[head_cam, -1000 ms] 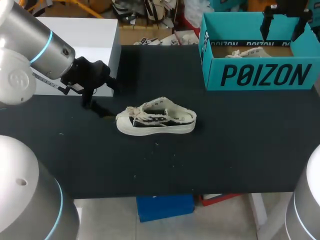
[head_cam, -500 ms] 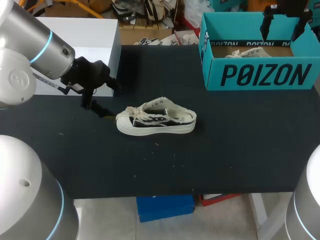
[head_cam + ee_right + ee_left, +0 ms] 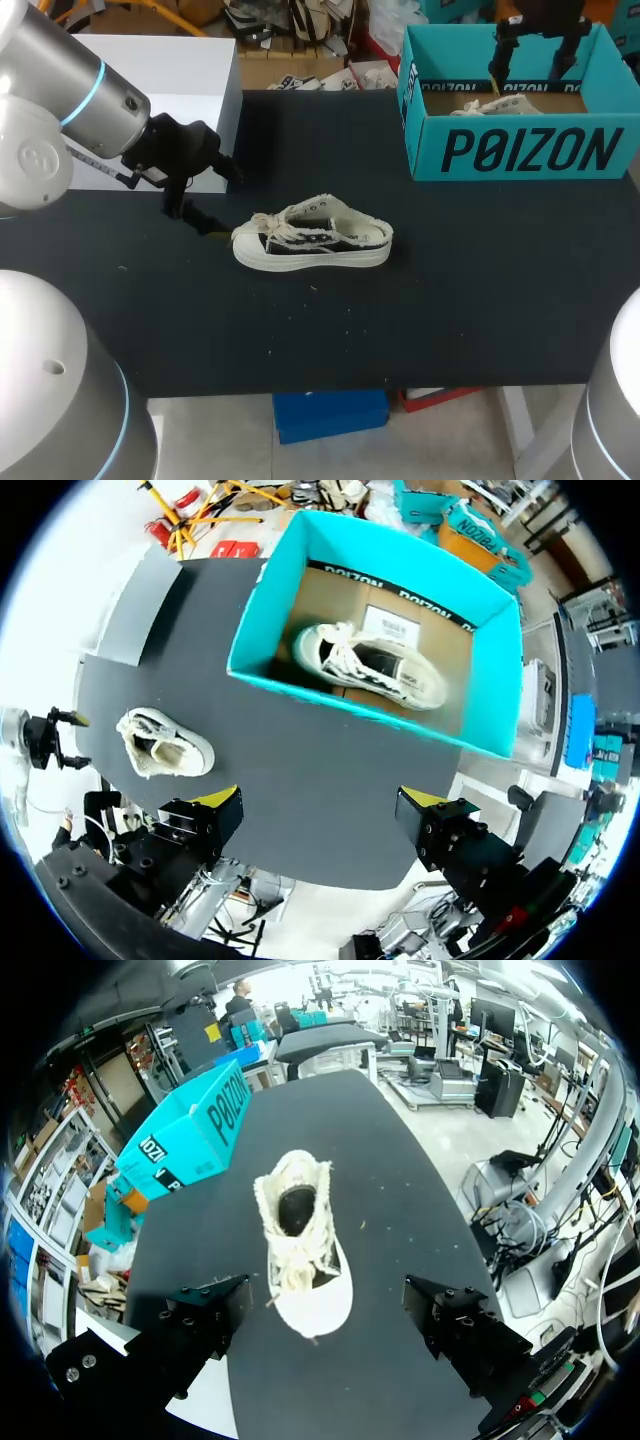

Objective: Take the shoe out of the shoebox, open the shoe tongue, remove and reinsert the insole, then place the shoe into the shoebox

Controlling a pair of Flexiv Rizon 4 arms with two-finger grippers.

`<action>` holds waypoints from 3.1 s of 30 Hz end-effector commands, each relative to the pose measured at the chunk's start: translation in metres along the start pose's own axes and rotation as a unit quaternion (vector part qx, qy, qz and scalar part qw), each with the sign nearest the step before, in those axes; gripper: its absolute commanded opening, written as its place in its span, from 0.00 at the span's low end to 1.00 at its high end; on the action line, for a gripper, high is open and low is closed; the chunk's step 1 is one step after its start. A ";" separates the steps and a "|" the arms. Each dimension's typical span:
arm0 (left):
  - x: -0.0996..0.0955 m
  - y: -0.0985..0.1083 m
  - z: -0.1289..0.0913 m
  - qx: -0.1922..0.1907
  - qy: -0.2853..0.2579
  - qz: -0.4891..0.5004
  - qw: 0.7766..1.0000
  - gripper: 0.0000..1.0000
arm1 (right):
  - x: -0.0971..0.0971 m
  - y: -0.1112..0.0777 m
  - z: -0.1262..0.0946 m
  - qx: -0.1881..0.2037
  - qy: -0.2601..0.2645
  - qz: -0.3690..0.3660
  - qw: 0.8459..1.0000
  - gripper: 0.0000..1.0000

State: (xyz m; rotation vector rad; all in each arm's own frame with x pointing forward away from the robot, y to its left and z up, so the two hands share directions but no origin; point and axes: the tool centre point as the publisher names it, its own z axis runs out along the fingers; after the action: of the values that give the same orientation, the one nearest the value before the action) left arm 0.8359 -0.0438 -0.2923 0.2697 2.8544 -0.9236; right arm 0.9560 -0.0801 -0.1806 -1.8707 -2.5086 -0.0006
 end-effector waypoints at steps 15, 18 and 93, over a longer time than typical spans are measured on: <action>0.001 0.001 0.001 0.001 -0.001 0.001 1.000 1.00 | 0.055 -0.061 -0.005 -0.030 -0.005 -0.348 0.937 1.00; 0.001 0.001 0.001 0.001 -0.001 0.001 1.000 1.00 | 0.055 -0.061 -0.005 -0.030 -0.005 -0.348 0.937 1.00; 0.001 0.001 0.001 0.001 -0.001 0.001 1.000 1.00 | 0.178 -0.042 0.130 -0.365 0.136 -0.575 0.719 1.00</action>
State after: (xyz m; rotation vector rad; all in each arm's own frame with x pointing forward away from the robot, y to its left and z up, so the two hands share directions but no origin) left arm 0.8360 -0.0436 -0.2919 0.2703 2.8559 -0.9245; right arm 0.8517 0.0714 -0.2978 0.0805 -3.1205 -1.2471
